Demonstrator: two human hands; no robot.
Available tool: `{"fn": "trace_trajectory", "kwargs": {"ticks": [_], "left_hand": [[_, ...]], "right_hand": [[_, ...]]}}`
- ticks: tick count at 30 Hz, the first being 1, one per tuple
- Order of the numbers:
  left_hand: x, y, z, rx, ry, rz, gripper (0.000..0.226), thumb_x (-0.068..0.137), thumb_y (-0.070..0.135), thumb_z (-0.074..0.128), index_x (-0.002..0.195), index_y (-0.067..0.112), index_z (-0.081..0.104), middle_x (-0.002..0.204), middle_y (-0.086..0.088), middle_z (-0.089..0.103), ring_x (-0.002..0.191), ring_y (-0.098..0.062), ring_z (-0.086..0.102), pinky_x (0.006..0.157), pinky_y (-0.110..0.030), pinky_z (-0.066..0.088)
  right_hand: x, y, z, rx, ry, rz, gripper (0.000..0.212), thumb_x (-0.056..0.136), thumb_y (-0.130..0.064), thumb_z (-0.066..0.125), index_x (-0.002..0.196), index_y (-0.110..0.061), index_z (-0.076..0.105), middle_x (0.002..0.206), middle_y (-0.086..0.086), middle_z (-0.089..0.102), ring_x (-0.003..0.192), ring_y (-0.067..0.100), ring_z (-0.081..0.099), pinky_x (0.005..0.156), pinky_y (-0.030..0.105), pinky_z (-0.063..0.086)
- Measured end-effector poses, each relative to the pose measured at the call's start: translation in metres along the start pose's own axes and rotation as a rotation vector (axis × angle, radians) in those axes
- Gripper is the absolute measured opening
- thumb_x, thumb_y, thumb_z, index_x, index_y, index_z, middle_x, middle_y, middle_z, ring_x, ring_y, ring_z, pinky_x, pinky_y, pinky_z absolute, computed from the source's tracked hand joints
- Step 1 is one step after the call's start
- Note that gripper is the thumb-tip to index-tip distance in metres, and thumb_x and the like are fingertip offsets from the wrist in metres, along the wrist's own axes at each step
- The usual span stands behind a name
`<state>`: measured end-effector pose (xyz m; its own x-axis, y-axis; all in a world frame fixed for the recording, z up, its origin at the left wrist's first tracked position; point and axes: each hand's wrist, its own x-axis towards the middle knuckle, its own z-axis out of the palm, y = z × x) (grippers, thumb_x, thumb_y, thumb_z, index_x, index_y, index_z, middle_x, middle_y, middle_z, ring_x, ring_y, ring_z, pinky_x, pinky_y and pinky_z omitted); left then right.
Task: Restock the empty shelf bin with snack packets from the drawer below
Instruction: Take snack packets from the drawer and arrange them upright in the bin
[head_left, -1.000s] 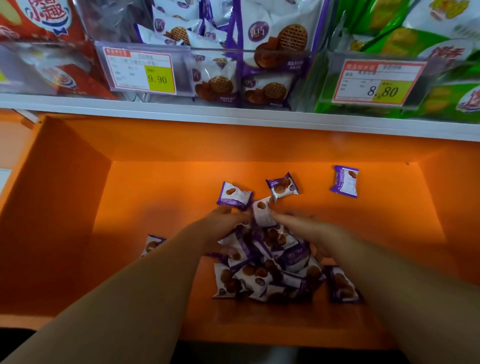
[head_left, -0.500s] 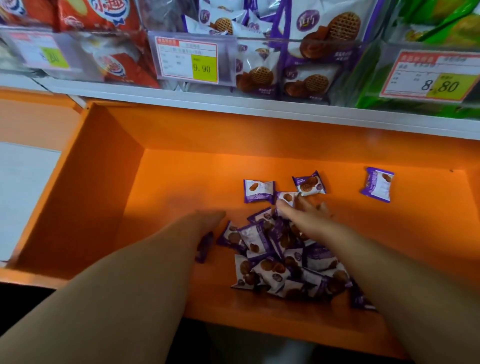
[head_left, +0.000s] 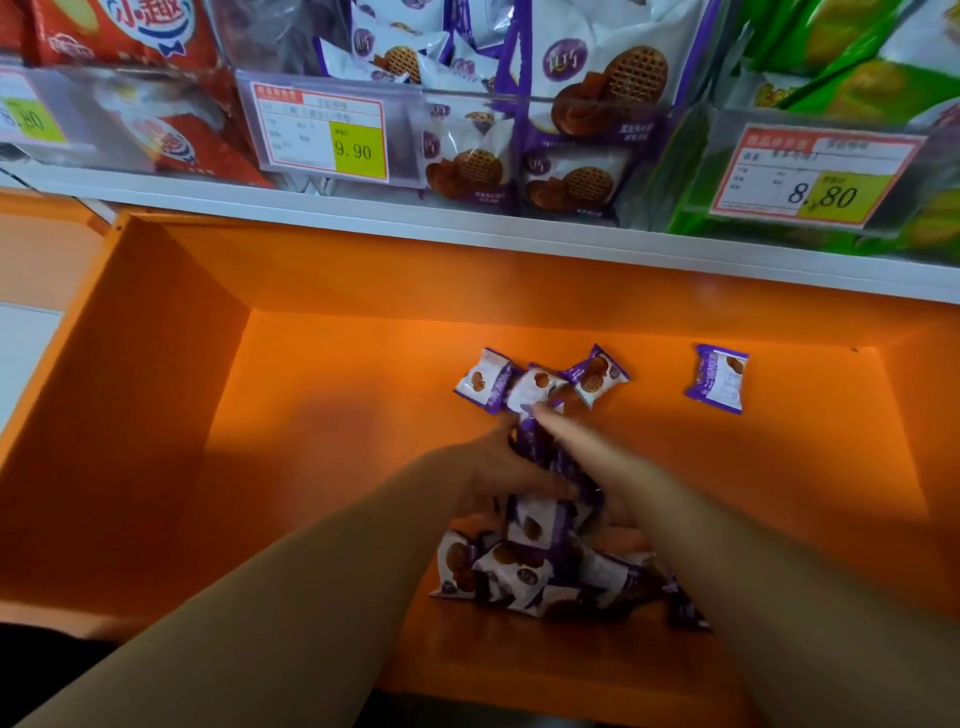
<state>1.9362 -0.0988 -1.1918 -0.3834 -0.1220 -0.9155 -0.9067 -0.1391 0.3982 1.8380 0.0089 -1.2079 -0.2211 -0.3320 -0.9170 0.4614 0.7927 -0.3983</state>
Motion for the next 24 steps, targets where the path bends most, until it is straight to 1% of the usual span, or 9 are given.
{"fn": "trace_trajectory", "kwargs": {"ticks": [2, 5, 7, 9, 11, 14, 18, 20, 24], "left_hand": [[-0.001, 0.003, 0.004, -0.033, -0.004, 0.044, 0.114, 0.073, 0.022, 0.091, 0.154, 0.048, 0.016, 0.138, -0.004, 0.060, 0.114, -0.030, 0.065, 0.074, -0.049, 0.062], [0.005, 0.003, -0.002, -0.099, 0.012, 0.047, 0.108, 0.068, 0.021, 0.093, 0.148, 0.053, 0.027, 0.131, 0.001, 0.063, 0.108, -0.029, 0.067, 0.077, -0.056, 0.061], [0.009, 0.000, -0.008, -0.125, 0.046, 0.058, 0.113, 0.059, 0.025, 0.095, 0.147, 0.056, 0.030, 0.132, 0.002, 0.062, 0.109, -0.030, 0.068, 0.081, -0.057, 0.060], [0.008, -0.001, -0.014, -0.145, 0.060, 0.094, 0.116, 0.058, 0.023, 0.095, 0.147, 0.057, 0.030, 0.132, 0.000, 0.063, 0.106, -0.030, 0.070, 0.077, -0.055, 0.062], [-0.001, 0.001, -0.019, -0.156, 0.063, 0.154, 0.110, 0.069, 0.014, 0.092, 0.149, 0.055, 0.029, 0.122, 0.000, 0.069, 0.097, -0.027, 0.074, 0.064, -0.043, 0.062], [-0.022, 0.003, -0.026, -0.149, 0.088, 0.234, 0.103, 0.076, 0.006, 0.086, 0.149, 0.052, 0.031, 0.109, 0.001, 0.075, 0.086, -0.024, 0.077, 0.060, -0.040, 0.060], [-0.066, 0.005, -0.032, -0.155, 0.136, 0.321, 0.091, 0.076, 0.002, 0.085, 0.141, 0.048, 0.042, 0.102, 0.002, 0.076, 0.076, -0.018, 0.076, 0.054, -0.035, 0.057], [-0.092, 0.004, -0.035, -0.172, 0.133, 0.368, 0.084, 0.075, 0.003, 0.086, 0.133, 0.049, 0.047, 0.102, 0.004, 0.077, 0.083, -0.021, 0.077, 0.058, -0.039, 0.060], [-0.152, 0.009, -0.041, -0.197, 0.172, 0.505, 0.081, 0.074, 0.004, 0.089, 0.131, 0.047, 0.050, 0.105, 0.002, 0.078, 0.092, -0.026, 0.077, 0.078, -0.061, 0.060]], "right_hand": [[-0.002, -0.003, -0.001, 0.037, -0.020, 0.008, 0.083, 0.082, -0.082, 0.054, 0.151, -0.037, 0.041, 0.152, 0.009, 0.047, 0.114, 0.032, 0.060, 0.083, 0.046, 0.051], [-0.002, -0.004, -0.005, 0.040, -0.062, 0.019, 0.071, 0.080, -0.082, 0.056, 0.132, -0.033, 0.061, 0.122, 0.008, 0.069, 0.094, 0.028, 0.070, 0.080, 0.046, 0.059], [-0.004, -0.007, -0.004, 0.087, -0.057, -0.018, 0.048, 0.087, -0.073, 0.058, 0.112, -0.033, 0.067, 0.099, 0.004, 0.073, 0.086, 0.026, 0.073, 0.075, 0.042, 0.059], [-0.005, -0.009, 0.000, 0.148, -0.051, -0.066, 0.040, 0.089, -0.068, 0.061, 0.113, -0.036, 0.064, 0.105, 0.003, 0.072, 0.090, 0.029, 0.075, 0.074, 0.046, 0.059], [-0.010, -0.015, 0.006, 0.179, -0.028, -0.139, 0.040, 0.088, -0.066, 0.064, 0.119, -0.041, 0.061, 0.113, 0.000, 0.073, 0.091, 0.030, 0.077, 0.070, 0.047, 0.061], [-0.019, -0.023, 0.015, 0.192, 0.016, -0.233, 0.033, 0.085, -0.065, 0.069, 0.111, -0.045, 0.064, 0.114, -0.001, 0.074, 0.092, 0.029, 0.077, 0.081, 0.060, 0.060], [-0.052, -0.034, 0.033, 0.149, 0.091, -0.310, 0.035, 0.076, -0.074, 0.071, 0.097, -0.047, 0.062, 0.115, -0.001, 0.070, 0.099, 0.032, 0.073, 0.082, 0.062, 0.059], [-0.076, -0.042, 0.042, 0.145, 0.115, -0.347, 0.035, 0.076, -0.074, 0.070, 0.097, -0.047, 0.061, 0.115, 0.000, 0.070, 0.101, 0.032, 0.072, 0.085, 0.058, 0.059], [-0.136, -0.066, 0.059, 0.120, 0.132, -0.434, 0.045, 0.084, -0.068, 0.067, 0.113, -0.034, 0.057, 0.112, 0.005, 0.070, 0.095, 0.030, 0.073, 0.077, 0.044, 0.061]]}}
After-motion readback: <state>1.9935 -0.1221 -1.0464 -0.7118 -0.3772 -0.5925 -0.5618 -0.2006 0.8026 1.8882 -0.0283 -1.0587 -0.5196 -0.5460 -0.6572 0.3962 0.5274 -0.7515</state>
